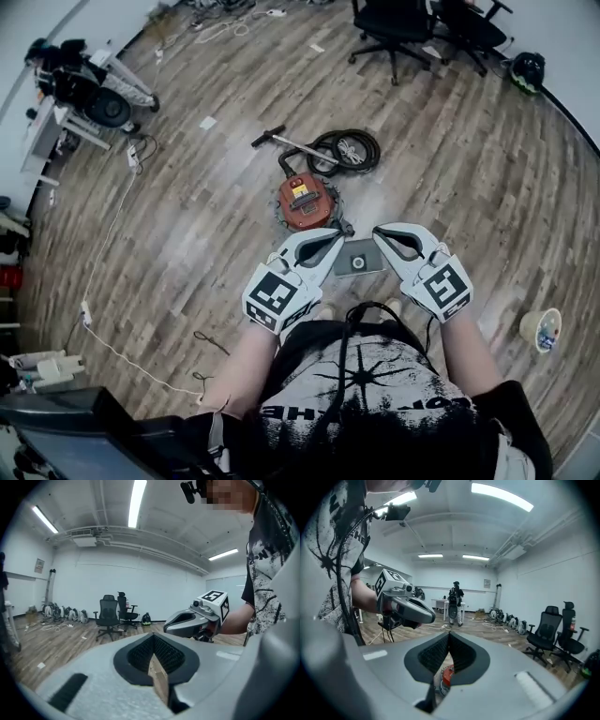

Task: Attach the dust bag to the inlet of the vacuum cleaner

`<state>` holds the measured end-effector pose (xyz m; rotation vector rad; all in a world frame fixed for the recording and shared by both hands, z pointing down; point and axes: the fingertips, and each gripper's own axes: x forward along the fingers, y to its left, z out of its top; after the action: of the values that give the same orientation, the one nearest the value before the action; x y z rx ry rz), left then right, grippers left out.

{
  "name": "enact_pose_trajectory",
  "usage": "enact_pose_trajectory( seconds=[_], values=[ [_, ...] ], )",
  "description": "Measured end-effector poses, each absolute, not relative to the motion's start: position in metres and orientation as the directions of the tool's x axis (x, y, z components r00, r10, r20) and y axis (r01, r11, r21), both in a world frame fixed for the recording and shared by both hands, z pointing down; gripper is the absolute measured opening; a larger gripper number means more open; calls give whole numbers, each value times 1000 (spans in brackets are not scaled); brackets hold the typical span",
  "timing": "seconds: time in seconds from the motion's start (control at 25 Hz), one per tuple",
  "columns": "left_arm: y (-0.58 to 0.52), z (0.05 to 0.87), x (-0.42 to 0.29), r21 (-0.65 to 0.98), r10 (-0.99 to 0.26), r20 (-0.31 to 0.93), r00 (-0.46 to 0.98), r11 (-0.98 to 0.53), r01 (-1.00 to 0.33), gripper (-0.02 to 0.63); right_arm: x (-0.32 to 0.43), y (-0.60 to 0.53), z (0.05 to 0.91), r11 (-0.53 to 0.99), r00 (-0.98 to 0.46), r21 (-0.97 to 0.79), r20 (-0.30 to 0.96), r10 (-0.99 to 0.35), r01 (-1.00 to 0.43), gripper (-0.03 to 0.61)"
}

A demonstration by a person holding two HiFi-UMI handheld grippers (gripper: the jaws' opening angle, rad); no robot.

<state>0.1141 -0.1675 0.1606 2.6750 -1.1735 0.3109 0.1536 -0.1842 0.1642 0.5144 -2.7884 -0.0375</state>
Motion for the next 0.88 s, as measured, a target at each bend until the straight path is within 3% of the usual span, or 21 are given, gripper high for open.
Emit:
enact_pose_trajectory(
  seconds=[0.28,0.6,0.76,0.88],
  values=[
    [-148,155,106,119,-843,303,444,-429,-895,-6,135,-183,161,994,-967,88,241,-82,-62,5],
    [-97,147,79,102,-925,326,194,-170,-980,-6,106,-141,171,985,-952,14,258,163,172,5],
    [-70,162,76,122,-937,316,150,-117,-986,-6,97,-119,185,972,-934,34,285,216,234,5],
    [-56,178,79,148,-934,301,190,-151,-977,-6,103,-105,194,977,-932,52,313,181,207,5]
  ],
)
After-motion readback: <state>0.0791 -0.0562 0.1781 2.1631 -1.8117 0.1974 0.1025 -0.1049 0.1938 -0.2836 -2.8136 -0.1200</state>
